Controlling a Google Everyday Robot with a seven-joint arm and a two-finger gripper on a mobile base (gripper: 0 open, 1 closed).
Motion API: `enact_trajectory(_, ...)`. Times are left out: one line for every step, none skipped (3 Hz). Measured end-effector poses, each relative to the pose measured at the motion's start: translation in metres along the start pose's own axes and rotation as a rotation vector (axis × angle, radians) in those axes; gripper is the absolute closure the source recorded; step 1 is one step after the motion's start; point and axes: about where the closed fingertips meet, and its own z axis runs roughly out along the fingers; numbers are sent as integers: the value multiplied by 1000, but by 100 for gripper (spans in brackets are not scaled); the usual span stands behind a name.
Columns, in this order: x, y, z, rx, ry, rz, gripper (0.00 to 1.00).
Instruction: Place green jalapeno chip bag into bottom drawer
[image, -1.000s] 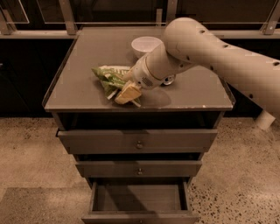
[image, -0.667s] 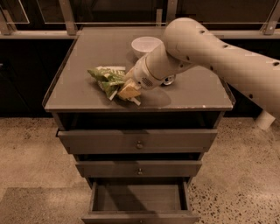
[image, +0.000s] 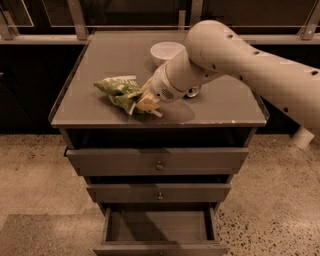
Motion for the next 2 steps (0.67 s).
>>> enact_trajectory(1,14,-20,-28,-26,10,100)
enact_trajectory(25,40,-70,-23,39,75,100)
